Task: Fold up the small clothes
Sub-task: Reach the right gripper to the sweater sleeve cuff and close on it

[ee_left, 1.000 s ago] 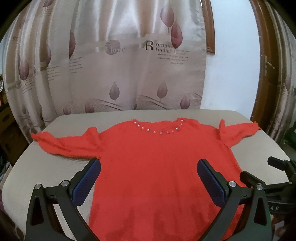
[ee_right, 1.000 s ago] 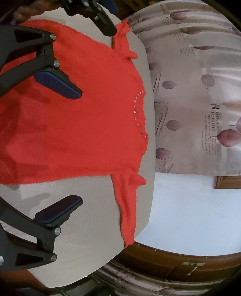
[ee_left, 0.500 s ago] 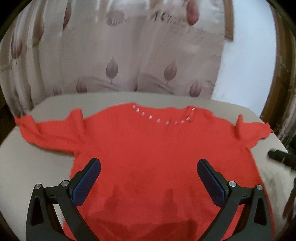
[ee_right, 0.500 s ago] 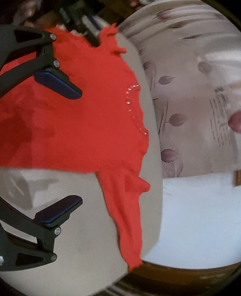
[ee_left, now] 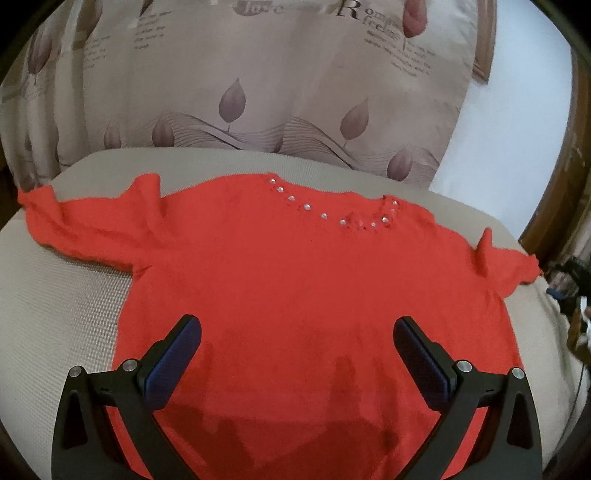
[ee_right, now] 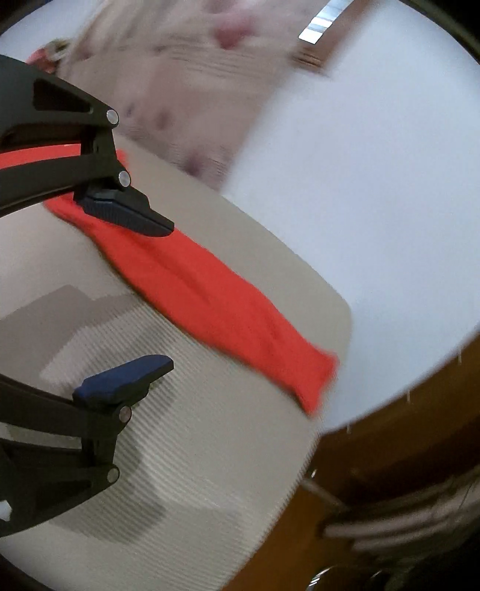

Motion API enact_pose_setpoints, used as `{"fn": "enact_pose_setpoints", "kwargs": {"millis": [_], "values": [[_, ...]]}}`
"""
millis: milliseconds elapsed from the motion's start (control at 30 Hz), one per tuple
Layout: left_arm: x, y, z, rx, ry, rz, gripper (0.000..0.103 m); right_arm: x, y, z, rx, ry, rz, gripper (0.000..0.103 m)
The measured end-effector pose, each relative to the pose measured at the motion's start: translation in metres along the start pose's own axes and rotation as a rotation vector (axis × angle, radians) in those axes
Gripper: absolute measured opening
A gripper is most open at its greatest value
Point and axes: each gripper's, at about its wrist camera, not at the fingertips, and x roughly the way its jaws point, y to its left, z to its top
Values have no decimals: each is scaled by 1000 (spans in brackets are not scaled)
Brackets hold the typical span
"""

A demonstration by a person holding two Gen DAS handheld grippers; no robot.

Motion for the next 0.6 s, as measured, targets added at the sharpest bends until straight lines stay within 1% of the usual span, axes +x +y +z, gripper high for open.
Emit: {"fn": "enact_pose_setpoints", "kwargs": {"millis": [100, 133, 333, 467, 500, 567, 600], "values": [[2, -3, 0, 18, 11, 7, 103, 8, -15, 15, 49, -8, 12, 65], [3, -3, 0, 19, 13, 9, 103, 12, -17, 19, 54, -12, 19, 63], [8, -2, 0, 12, 42, 11, 103, 36, -4, 46, 6, -19, -26, 63], [10, -1, 0, 12, 53, 10, 103, 43, -6, 58, 20, -23, -35, 62], [11, -2, 0, 13, 54, 10, 103, 44, -6, 60, 12, -21, -49, 60], [12, -2, 0, 13, 59, 11, 103, 47, 0, 62, -17, -6, -111, 53], [12, -2, 0, 12, 61, 11, 103, 49, 0, 64, -24, 3, -143, 37]]}}
